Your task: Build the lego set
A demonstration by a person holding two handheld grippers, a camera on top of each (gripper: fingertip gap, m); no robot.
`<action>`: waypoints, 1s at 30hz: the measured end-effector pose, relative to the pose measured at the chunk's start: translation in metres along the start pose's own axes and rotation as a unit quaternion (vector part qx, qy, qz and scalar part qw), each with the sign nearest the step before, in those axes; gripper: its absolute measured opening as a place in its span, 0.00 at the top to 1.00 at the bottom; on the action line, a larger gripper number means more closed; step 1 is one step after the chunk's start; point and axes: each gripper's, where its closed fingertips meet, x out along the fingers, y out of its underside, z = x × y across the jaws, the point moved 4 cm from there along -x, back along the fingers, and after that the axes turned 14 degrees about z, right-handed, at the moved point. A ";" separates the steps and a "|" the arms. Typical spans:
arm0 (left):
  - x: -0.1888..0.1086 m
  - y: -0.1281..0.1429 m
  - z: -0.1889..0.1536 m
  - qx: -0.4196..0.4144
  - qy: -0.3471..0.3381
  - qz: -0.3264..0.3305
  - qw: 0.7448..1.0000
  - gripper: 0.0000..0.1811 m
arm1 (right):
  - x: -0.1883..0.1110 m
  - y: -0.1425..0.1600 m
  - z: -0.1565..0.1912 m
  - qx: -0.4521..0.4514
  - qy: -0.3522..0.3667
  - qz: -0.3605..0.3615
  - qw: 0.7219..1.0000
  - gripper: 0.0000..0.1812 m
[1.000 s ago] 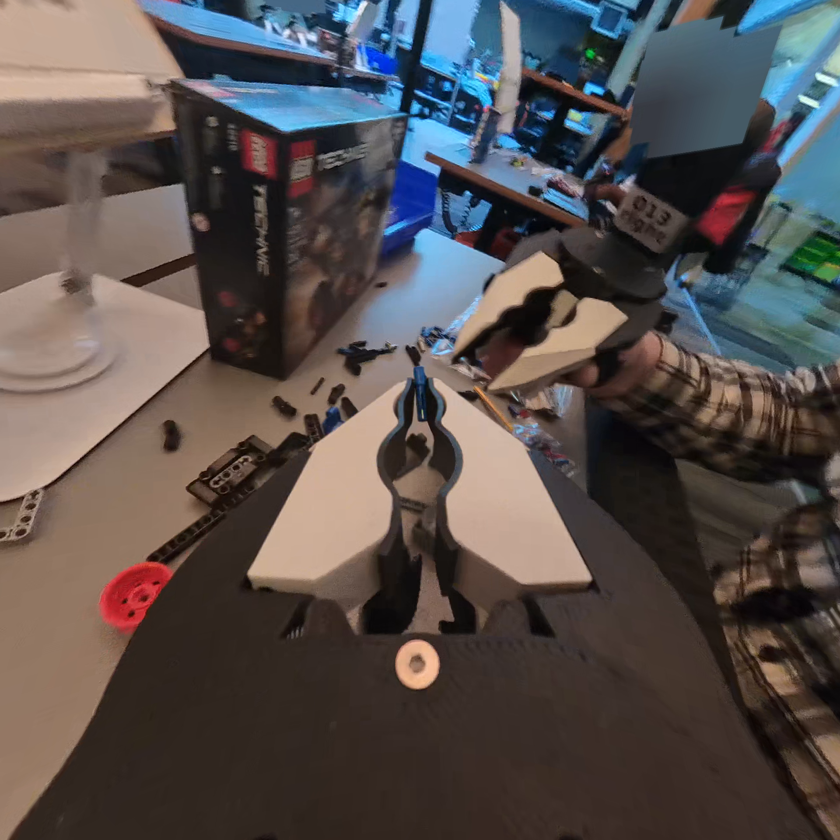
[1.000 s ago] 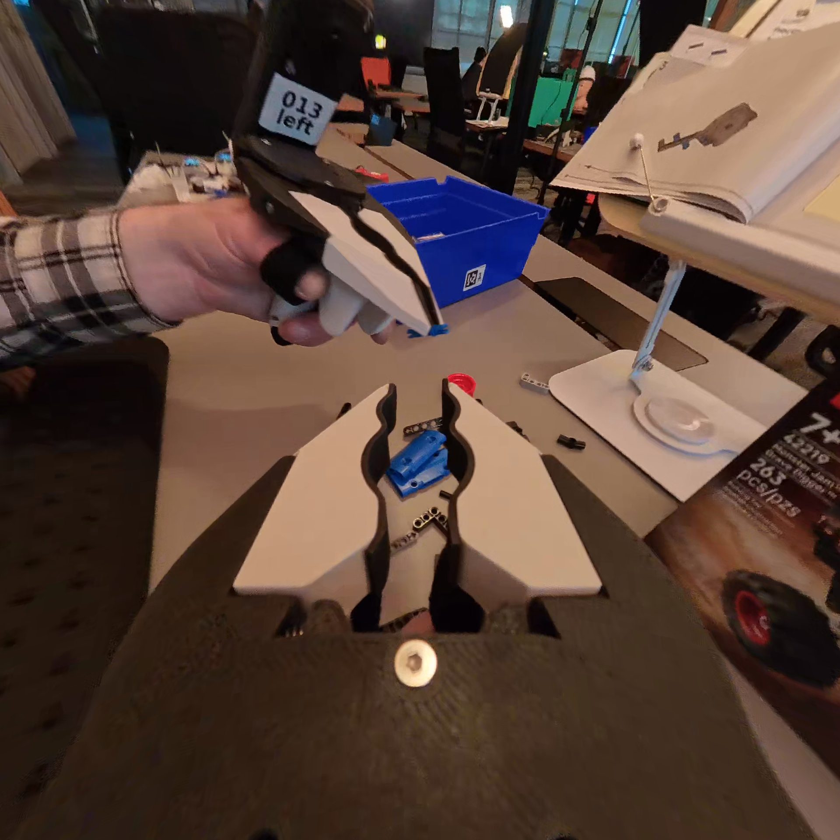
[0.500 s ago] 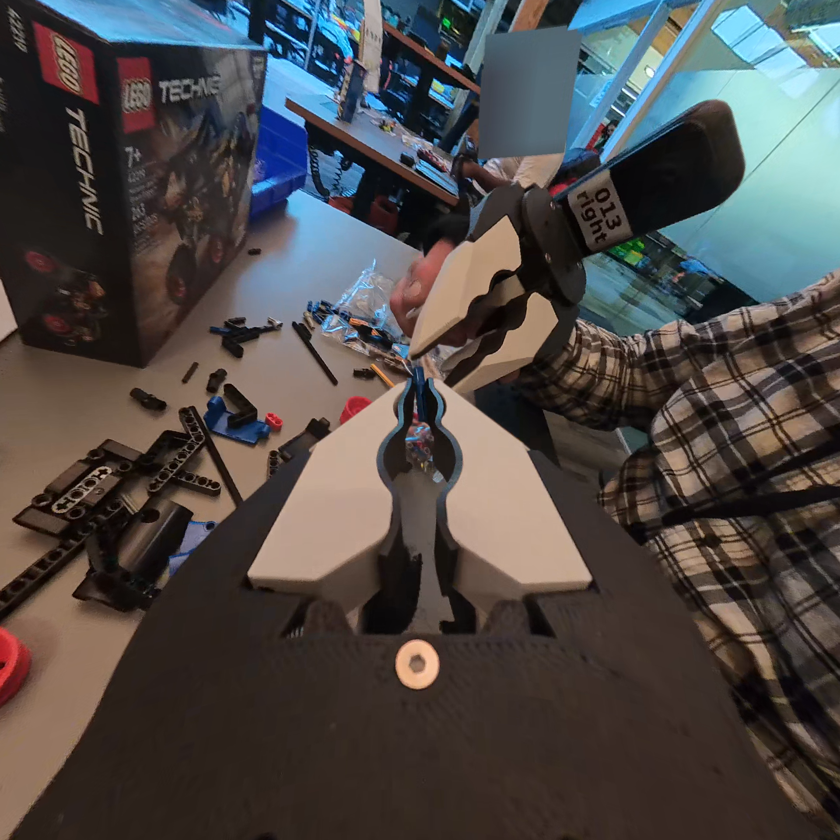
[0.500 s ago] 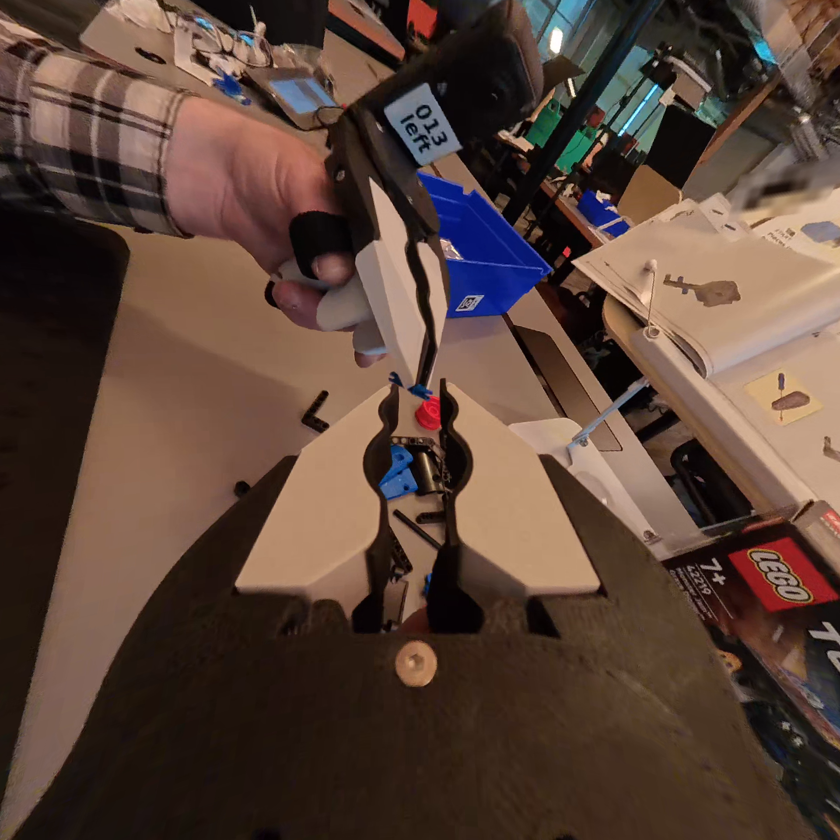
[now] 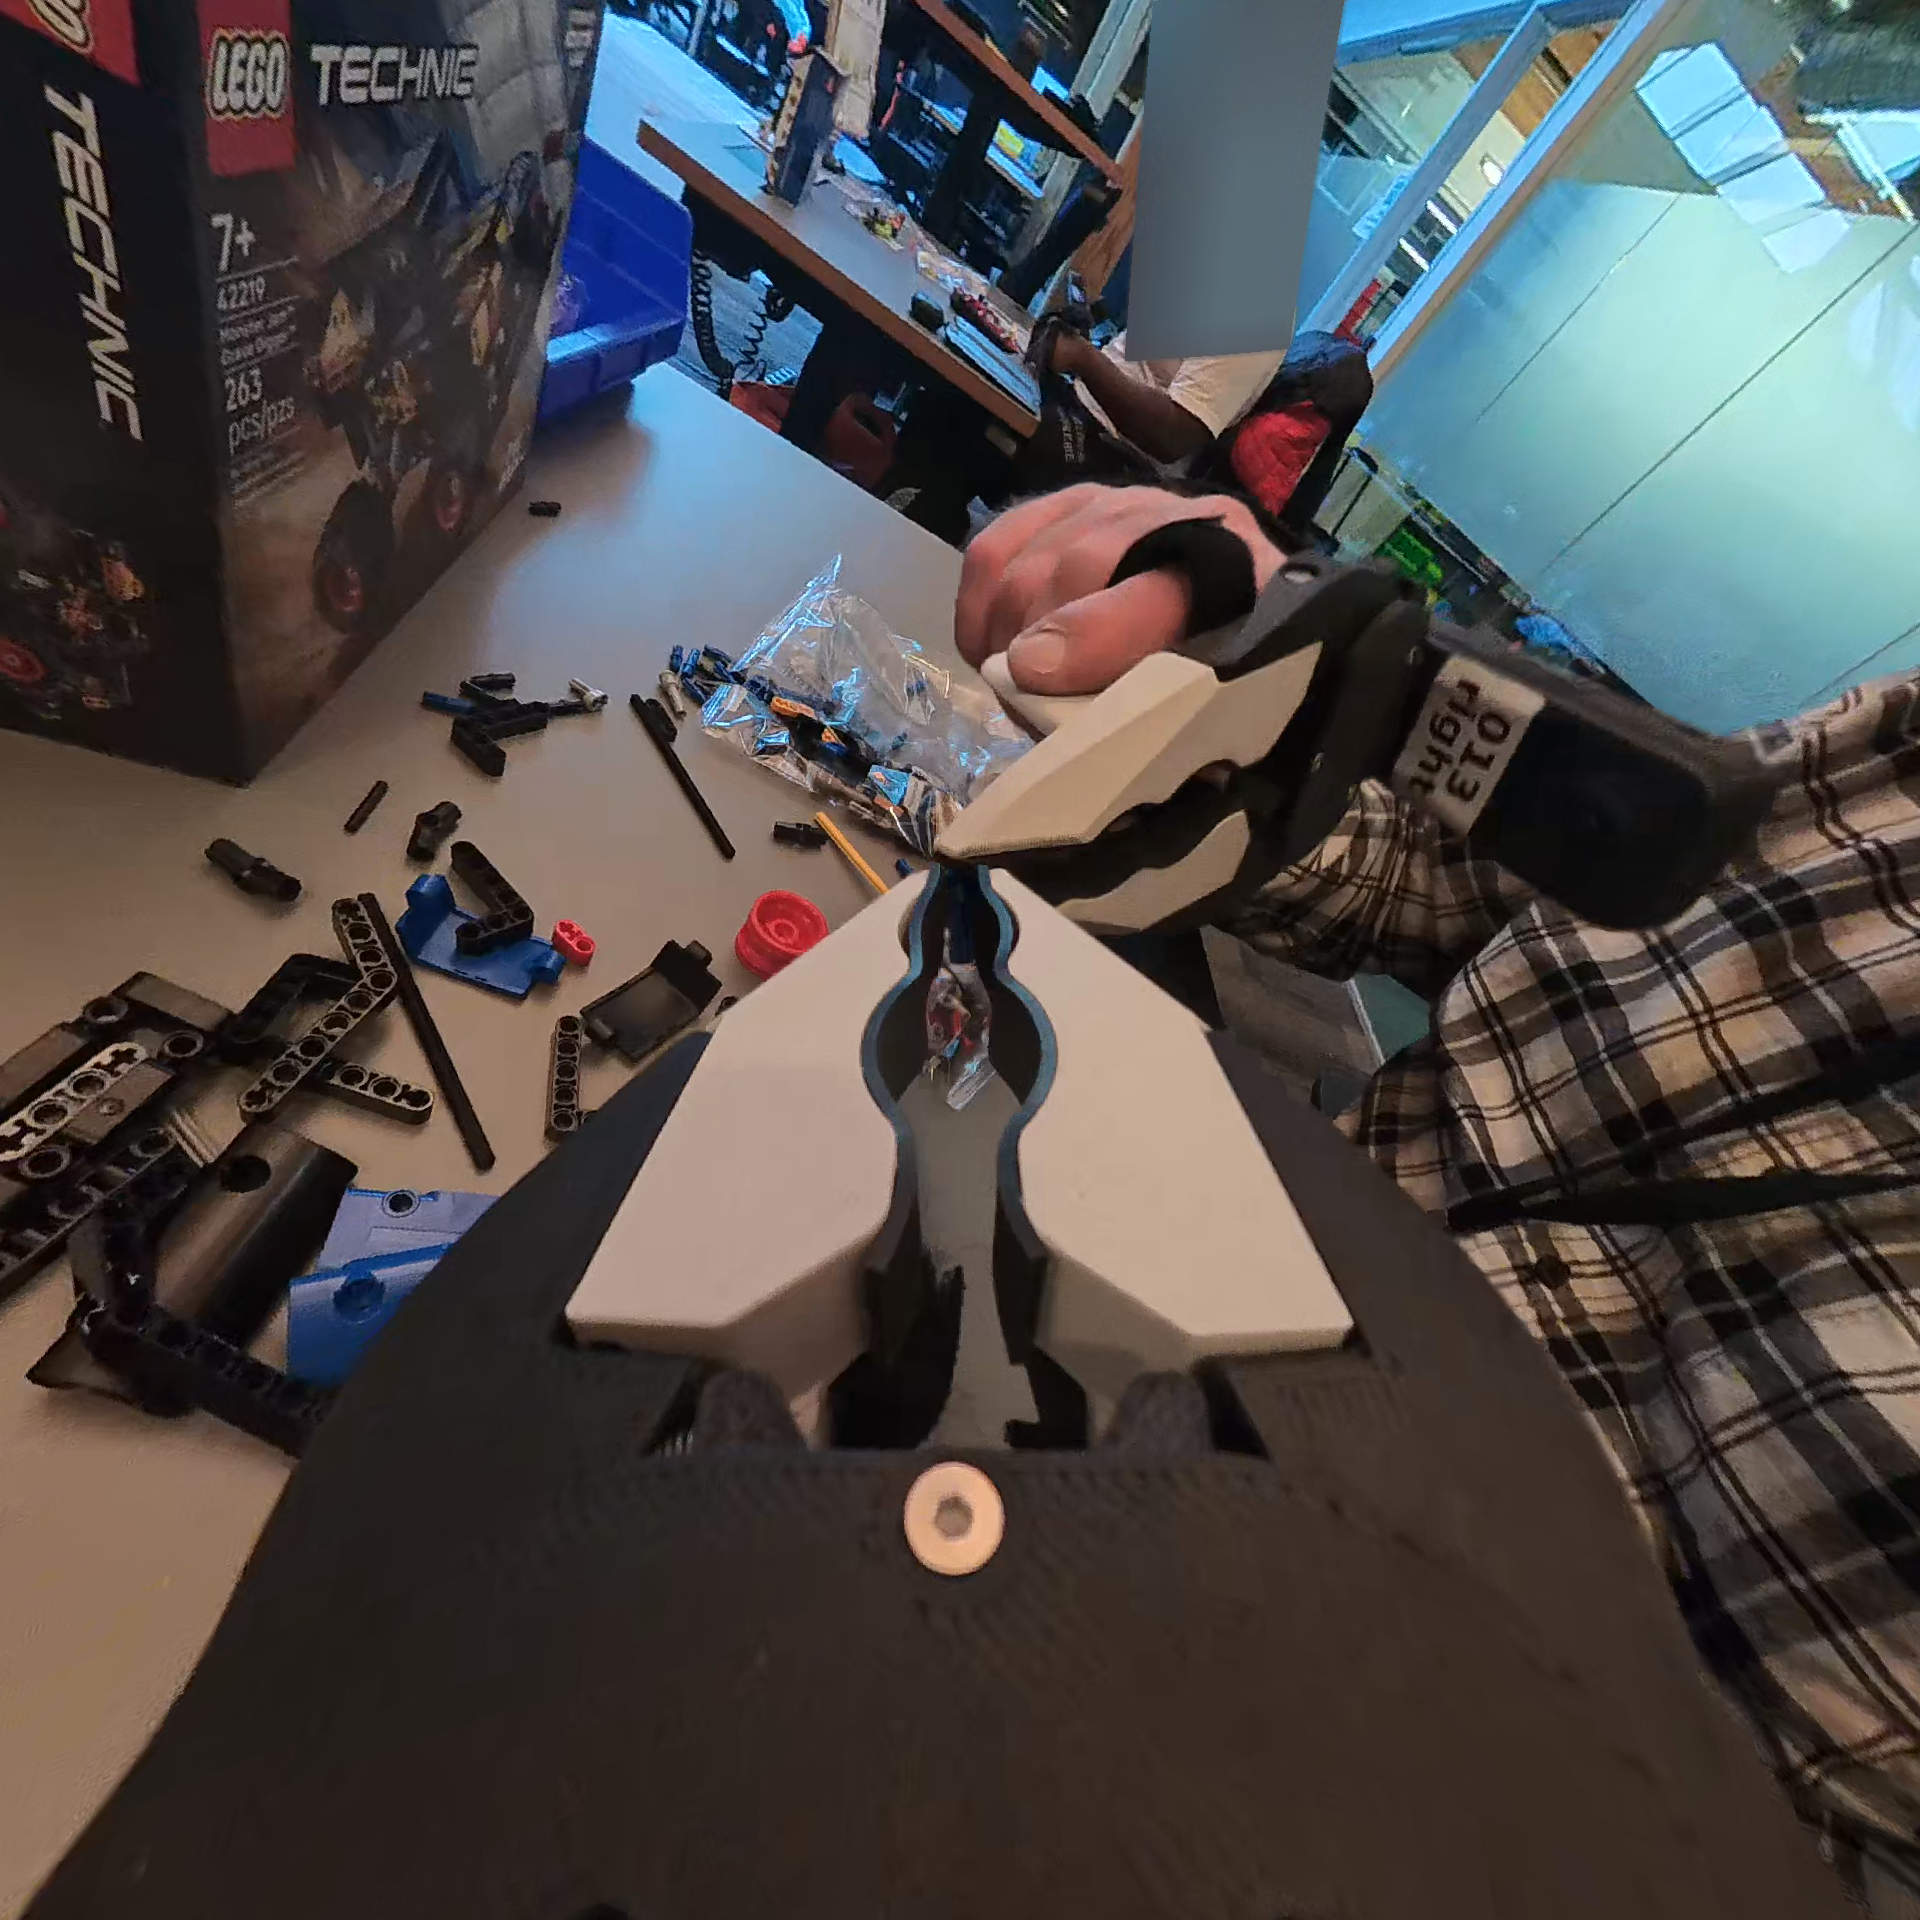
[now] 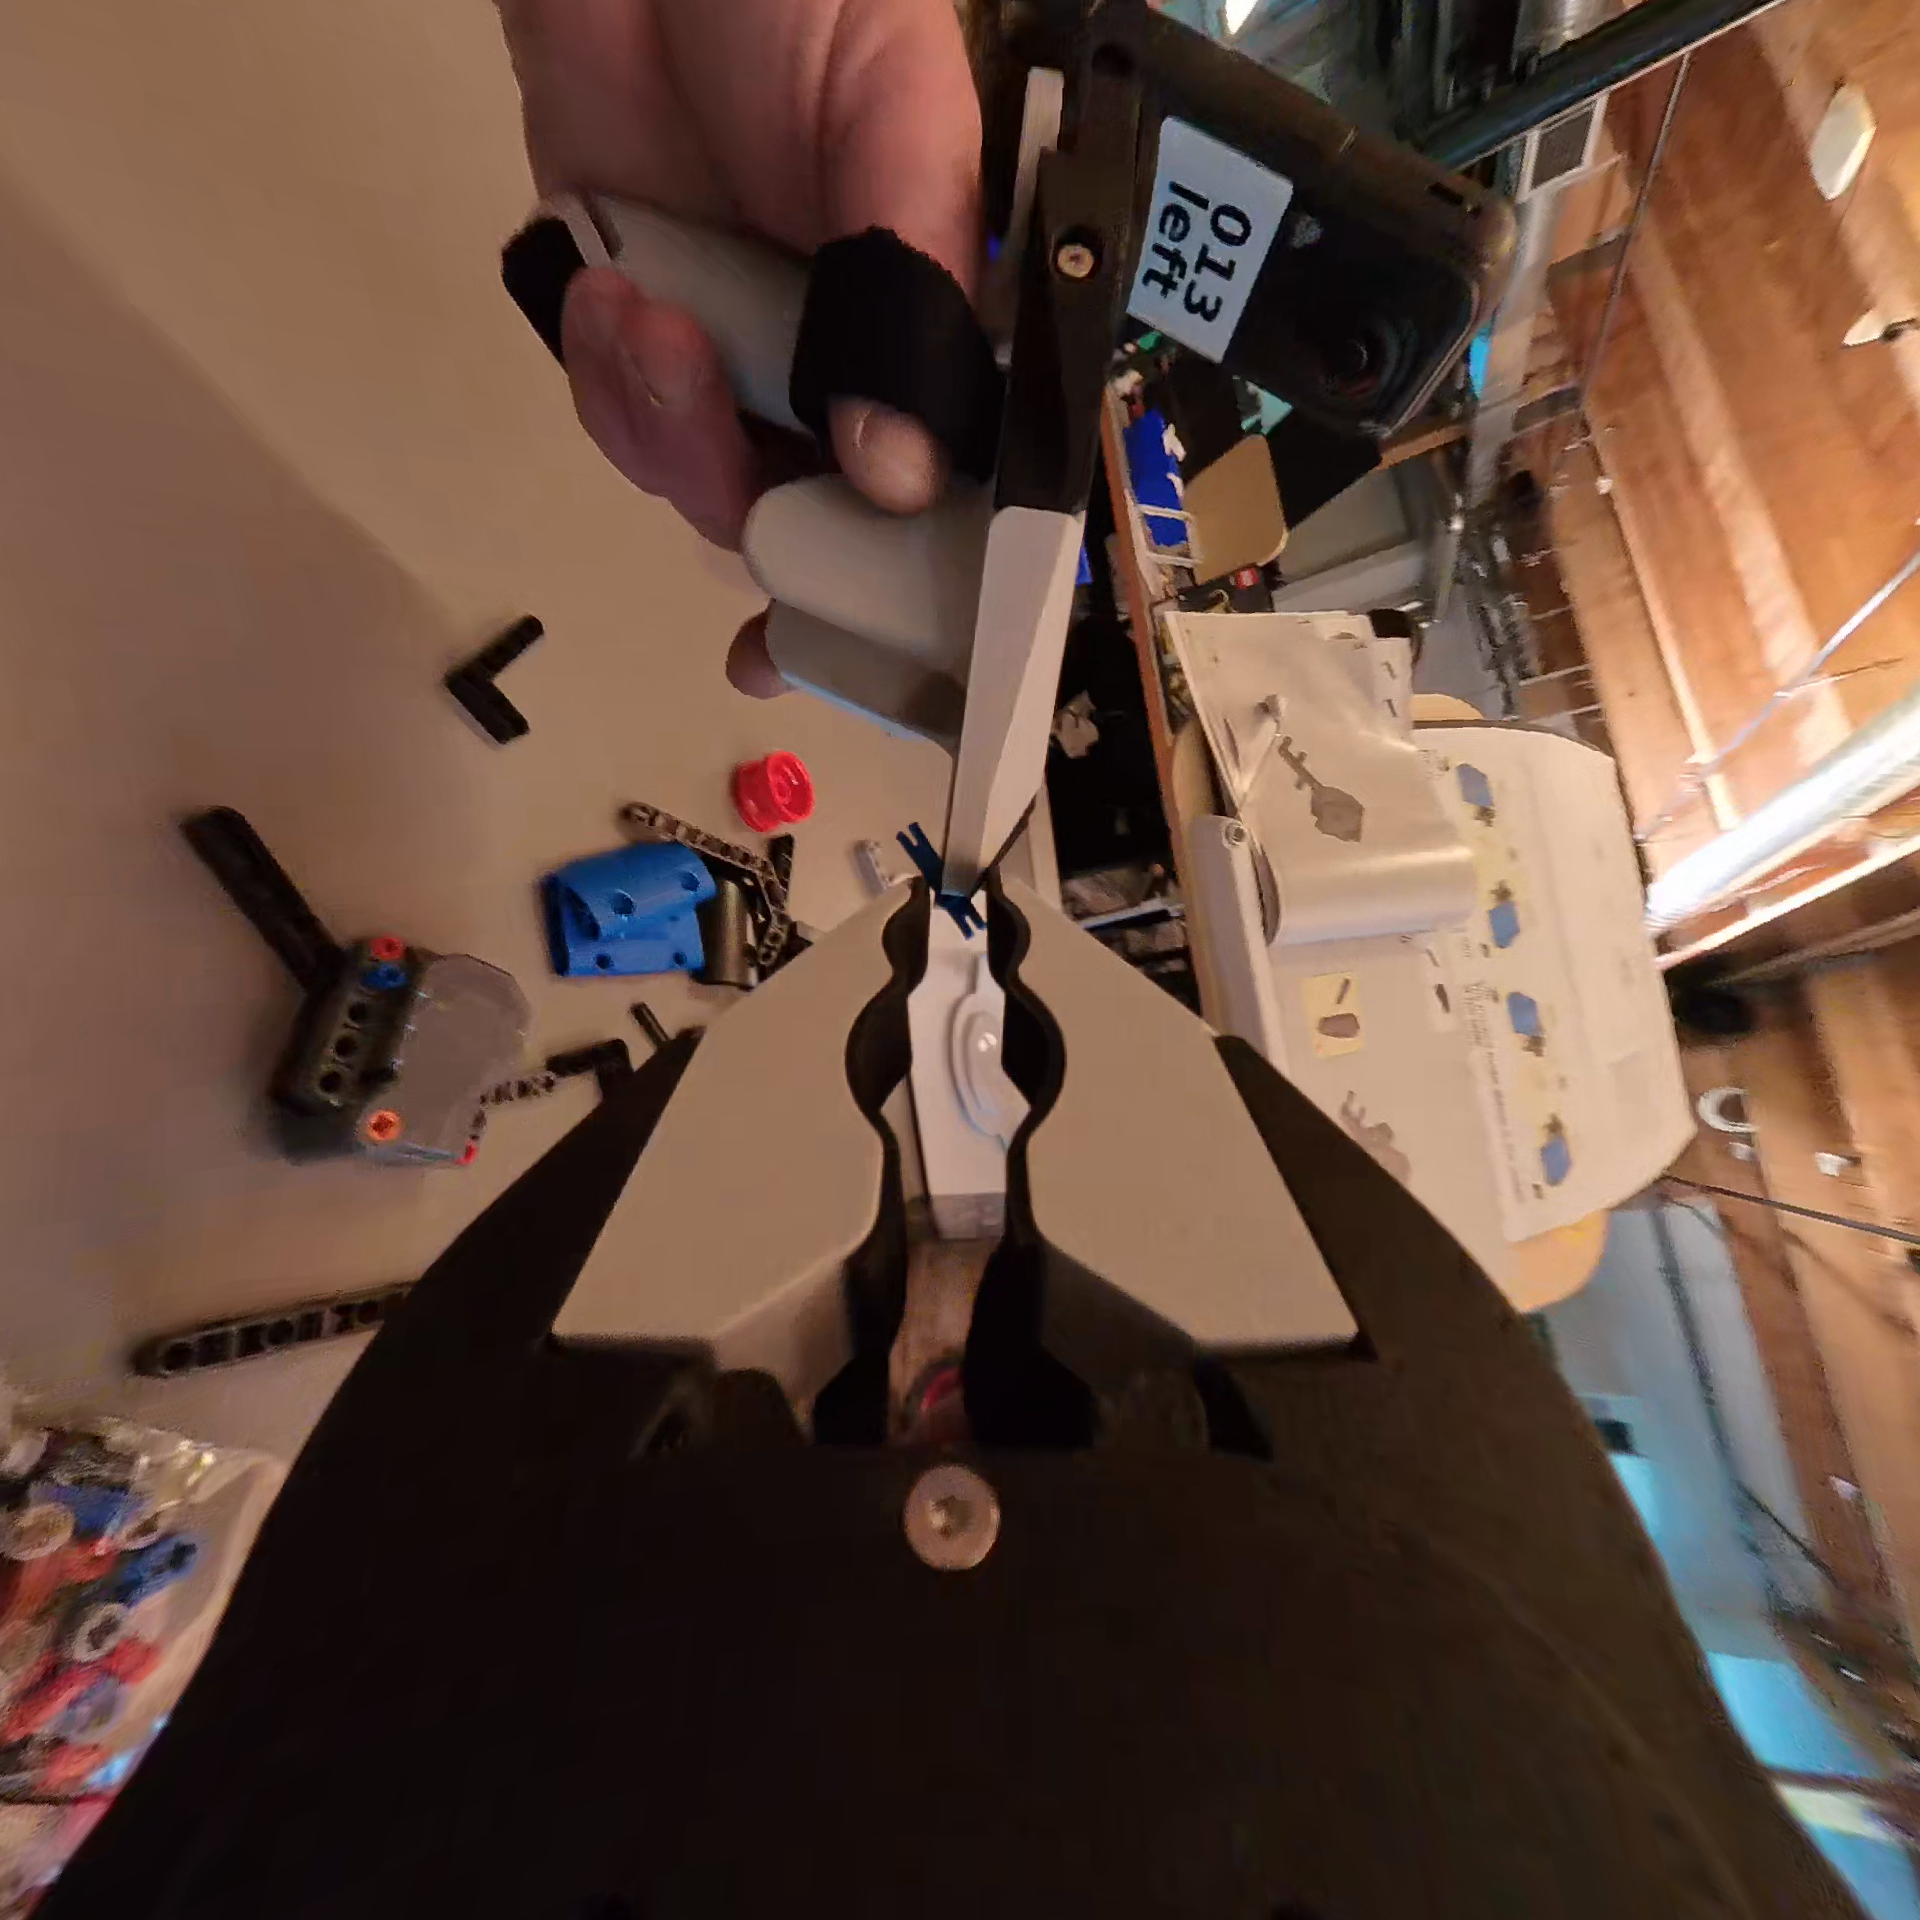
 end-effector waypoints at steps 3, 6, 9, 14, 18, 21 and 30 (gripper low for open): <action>0.002 -0.001 0.000 -0.013 0.001 -0.011 1.000 0.99 | -0.001 0.002 0.000 -0.014 0.022 0.009 1.000 0.97; 0.003 -0.003 -0.002 -0.024 0.010 -0.026 0.999 0.99 | -0.003 0.003 -0.001 -0.012 0.042 0.008 0.999 0.97; 0.004 -0.006 -0.004 -0.029 0.021 -0.049 0.998 0.99 | -0.006 0.004 -0.005 0.047 0.038 -0.010 0.998 0.98; -0.002 -0.013 -0.010 -0.039 0.075 -0.120 0.989 0.98 | -0.011 0.001 -0.016 0.208 0.017 -0.068 0.976 0.99; -0.002 -0.012 -0.010 -0.037 0.085 -0.139 0.986 0.98 | -0.010 0.003 -0.016 0.257 -0.001 -0.091 0.962 0.98; -0.001 -0.012 -0.010 -0.042 0.089 -0.151 0.984 0.98 | -0.010 0.005 -0.017 0.280 -0.007 -0.103 0.954 0.99; -0.012 -0.014 -0.009 -0.029 0.062 -0.215 0.974 0.98 | -0.014 0.017 -0.028 0.412 -0.054 -0.156 0.896 0.99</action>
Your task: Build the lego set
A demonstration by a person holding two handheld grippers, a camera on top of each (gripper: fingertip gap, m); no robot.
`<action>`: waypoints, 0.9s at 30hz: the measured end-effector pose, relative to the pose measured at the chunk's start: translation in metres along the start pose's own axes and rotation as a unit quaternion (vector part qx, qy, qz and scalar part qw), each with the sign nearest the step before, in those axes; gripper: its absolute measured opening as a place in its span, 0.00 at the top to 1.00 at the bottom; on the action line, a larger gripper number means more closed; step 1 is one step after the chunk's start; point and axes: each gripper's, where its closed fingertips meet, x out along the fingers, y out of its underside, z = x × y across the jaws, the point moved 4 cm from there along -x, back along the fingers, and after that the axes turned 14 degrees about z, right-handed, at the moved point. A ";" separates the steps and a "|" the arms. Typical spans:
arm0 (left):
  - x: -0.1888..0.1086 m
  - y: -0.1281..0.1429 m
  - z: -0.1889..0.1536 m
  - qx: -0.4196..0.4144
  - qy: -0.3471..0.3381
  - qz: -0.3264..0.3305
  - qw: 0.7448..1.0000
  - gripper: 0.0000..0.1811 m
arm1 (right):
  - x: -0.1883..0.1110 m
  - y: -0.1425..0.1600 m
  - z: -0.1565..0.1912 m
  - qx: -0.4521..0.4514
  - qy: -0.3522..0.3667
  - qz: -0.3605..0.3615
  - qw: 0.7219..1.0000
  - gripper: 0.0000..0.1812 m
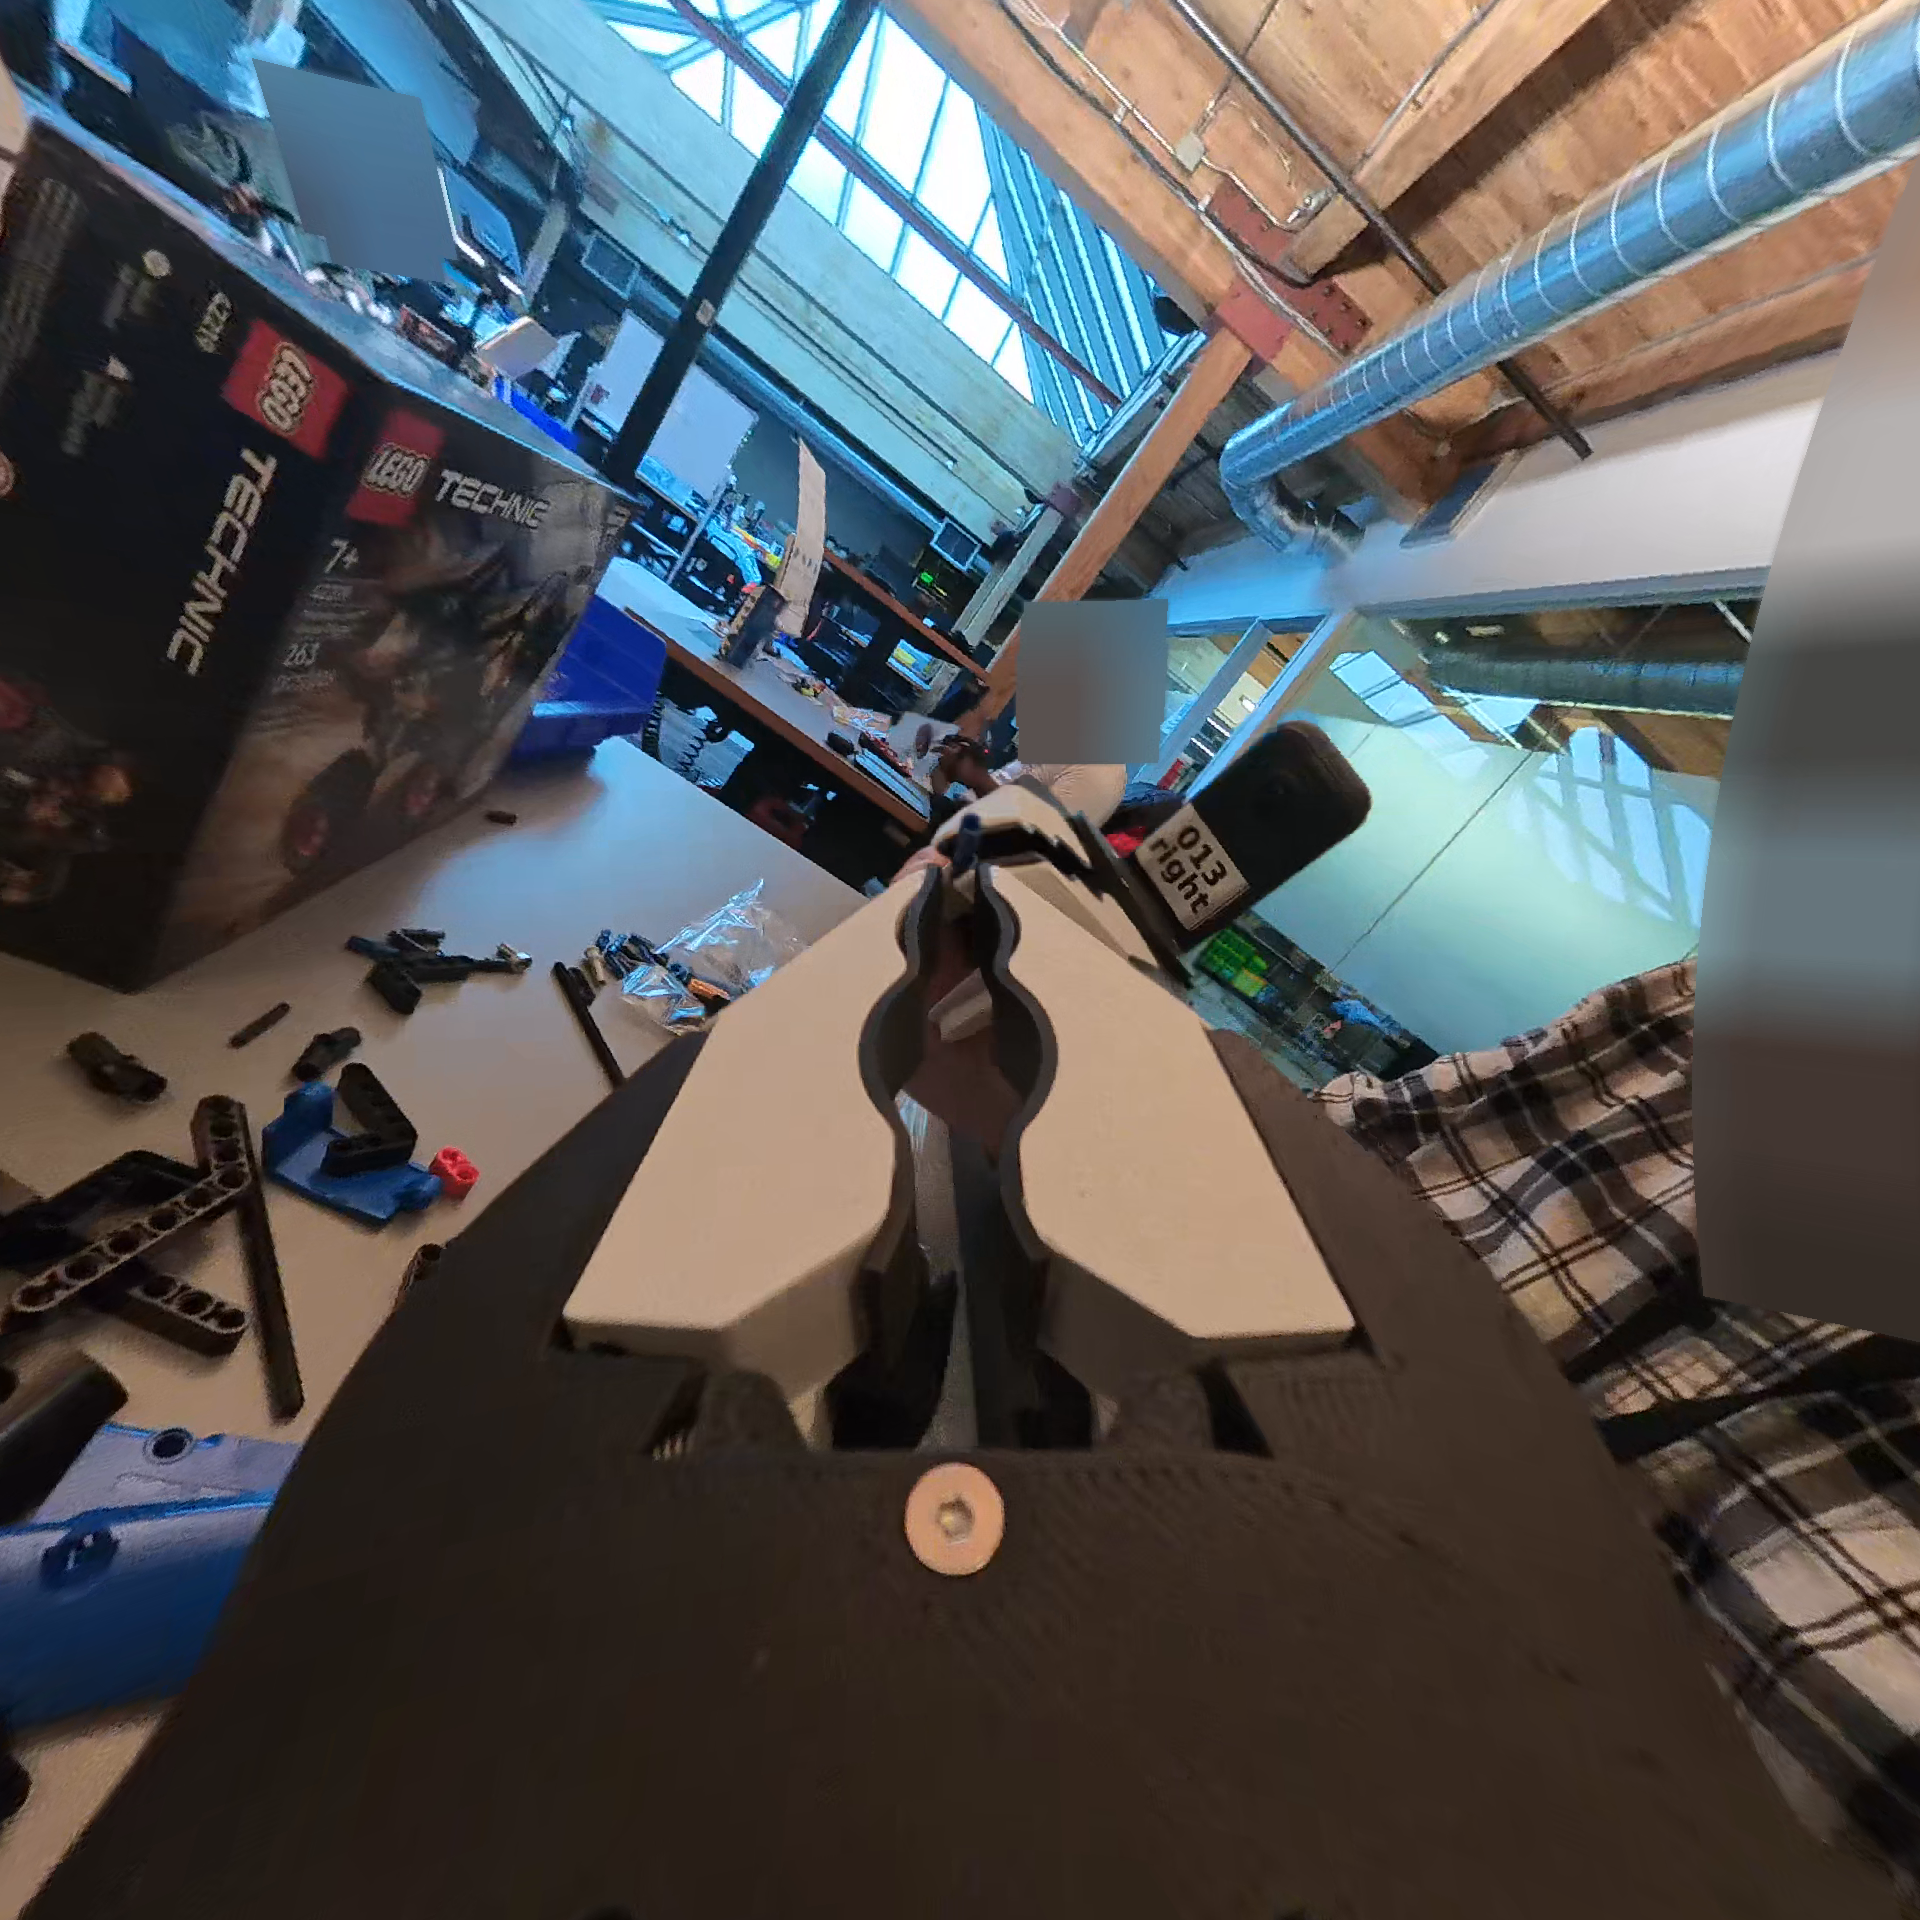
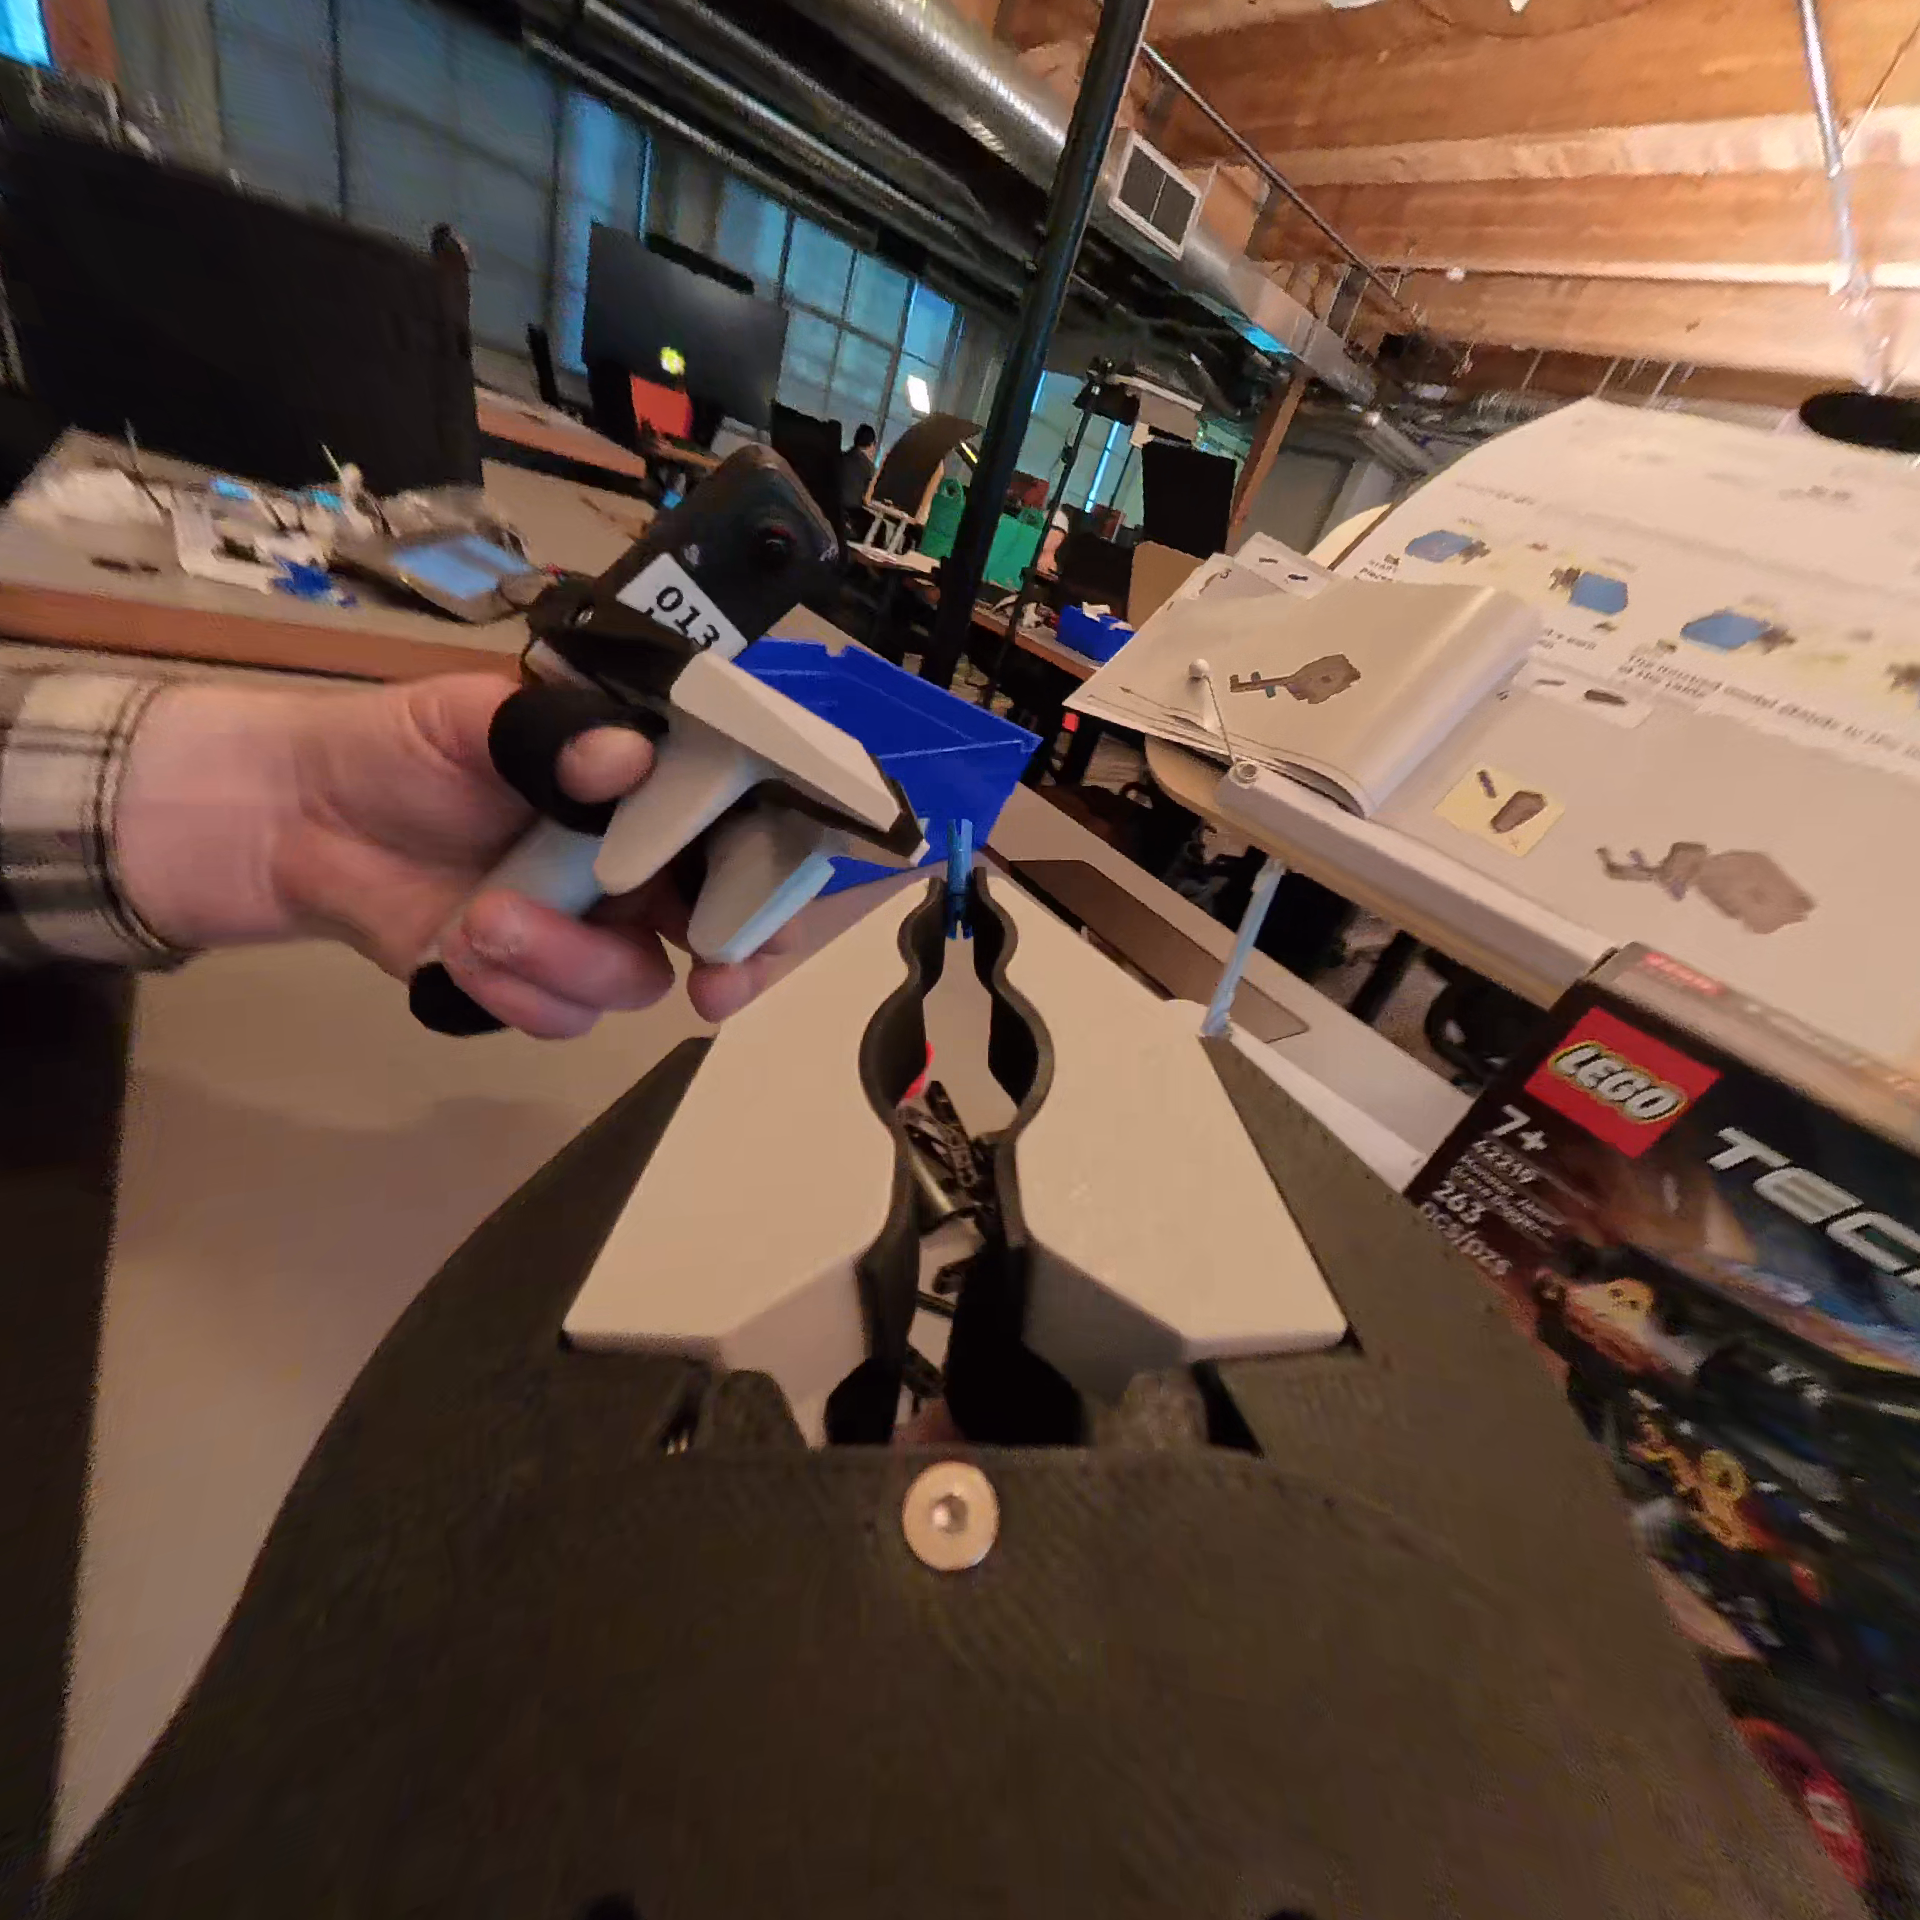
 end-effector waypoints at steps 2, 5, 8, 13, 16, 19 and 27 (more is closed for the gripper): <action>0.007 0.002 -0.003 0.018 -0.021 -0.003 1.000 0.98 | 0.001 0.000 0.003 0.005 -0.003 -0.004 1.000 0.99; 0.014 0.001 -0.005 0.038 -0.054 -0.015 0.998 0.98 | 0.003 0.001 0.008 -0.024 0.021 0.004 0.999 0.99; 0.015 0.001 -0.007 0.084 -0.091 -0.022 0.992 0.99 | 0.004 0.000 0.009 -0.021 0.039 0.004 0.999 0.99; 0.017 0.003 -0.011 0.145 -0.143 0.020 0.979 0.99 | 0.001 0.002 0.010 -0.040 0.042 0.017 0.998 0.98; 0.017 0.000 -0.013 0.187 -0.186 0.052 0.963 0.99 | -0.002 0.002 0.012 -0.093 0.061 0.035 0.993 0.97; 0.015 -0.004 -0.015 0.243 -0.240 0.096 0.935 0.99 | -0.008 0.004 0.008 -0.104 0.059 0.055 0.991 0.96; 0.028 -0.011 -0.017 0.218 -0.254 0.116 0.935 0.99 | -0.002 0.000 0.008 -0.133 0.095 0.075 0.984 0.99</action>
